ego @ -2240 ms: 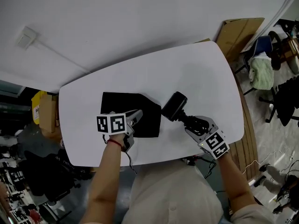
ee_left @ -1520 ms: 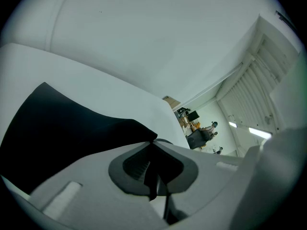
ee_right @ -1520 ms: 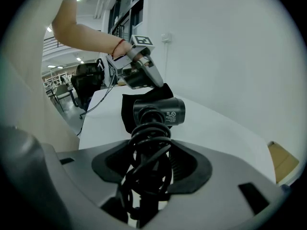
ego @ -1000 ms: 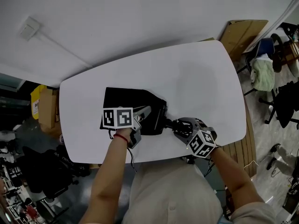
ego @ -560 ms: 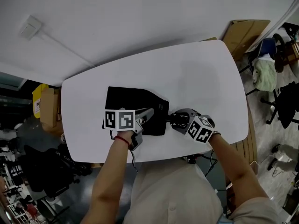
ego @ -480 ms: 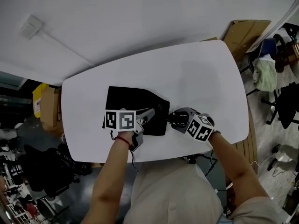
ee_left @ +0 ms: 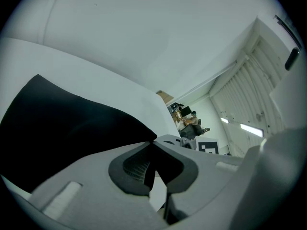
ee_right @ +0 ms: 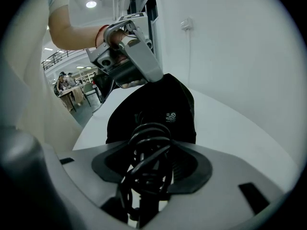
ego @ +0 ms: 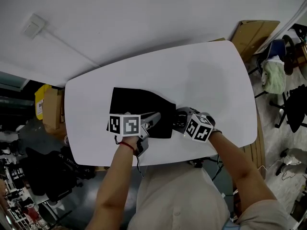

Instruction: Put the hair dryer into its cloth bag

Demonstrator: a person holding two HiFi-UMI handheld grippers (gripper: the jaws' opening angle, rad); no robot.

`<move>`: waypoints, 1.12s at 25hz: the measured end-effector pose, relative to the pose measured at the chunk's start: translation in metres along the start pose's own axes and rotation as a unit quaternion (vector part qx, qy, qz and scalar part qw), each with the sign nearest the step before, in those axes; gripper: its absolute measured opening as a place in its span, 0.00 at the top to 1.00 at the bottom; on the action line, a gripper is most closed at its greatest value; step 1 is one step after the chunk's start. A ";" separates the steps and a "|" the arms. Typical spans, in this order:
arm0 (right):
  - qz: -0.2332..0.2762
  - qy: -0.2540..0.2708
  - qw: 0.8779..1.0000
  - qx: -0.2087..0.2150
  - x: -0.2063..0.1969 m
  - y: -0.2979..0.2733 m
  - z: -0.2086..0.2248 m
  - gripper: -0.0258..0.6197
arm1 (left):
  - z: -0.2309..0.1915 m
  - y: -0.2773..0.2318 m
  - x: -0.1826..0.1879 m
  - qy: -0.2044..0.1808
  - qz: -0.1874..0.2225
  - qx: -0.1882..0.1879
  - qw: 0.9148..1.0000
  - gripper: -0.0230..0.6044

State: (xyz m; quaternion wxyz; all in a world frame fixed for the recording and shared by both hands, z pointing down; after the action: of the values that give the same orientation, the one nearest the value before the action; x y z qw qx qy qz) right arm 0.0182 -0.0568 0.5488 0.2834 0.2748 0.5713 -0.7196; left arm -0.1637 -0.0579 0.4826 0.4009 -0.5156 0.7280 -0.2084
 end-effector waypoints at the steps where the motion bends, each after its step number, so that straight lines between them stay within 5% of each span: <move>1: 0.001 0.000 1.000 0.000 0.002 -0.003 0.000 0.59 | 0.000 0.001 0.000 0.001 0.001 -0.001 1.000 0.93; 28: -0.009 0.019 1.000 -0.021 0.021 -0.050 -0.002 0.58 | -0.007 0.006 -0.013 0.006 -0.001 -0.010 1.000 0.93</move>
State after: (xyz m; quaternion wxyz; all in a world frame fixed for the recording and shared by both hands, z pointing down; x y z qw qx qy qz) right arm -0.0328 -0.0477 0.5667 0.2719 0.2768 0.5940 -0.7047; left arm -0.1706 -0.0448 0.4869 0.3913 -0.5190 0.7319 -0.2044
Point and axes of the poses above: the fingertips, and each gripper's own axes: y backward along the fingers, z to its right, x out of its top, the point moved 10 cm from there along y, backward along the fingers, and after that the axes turned 12 degrees about x, right-handed, at the moved point
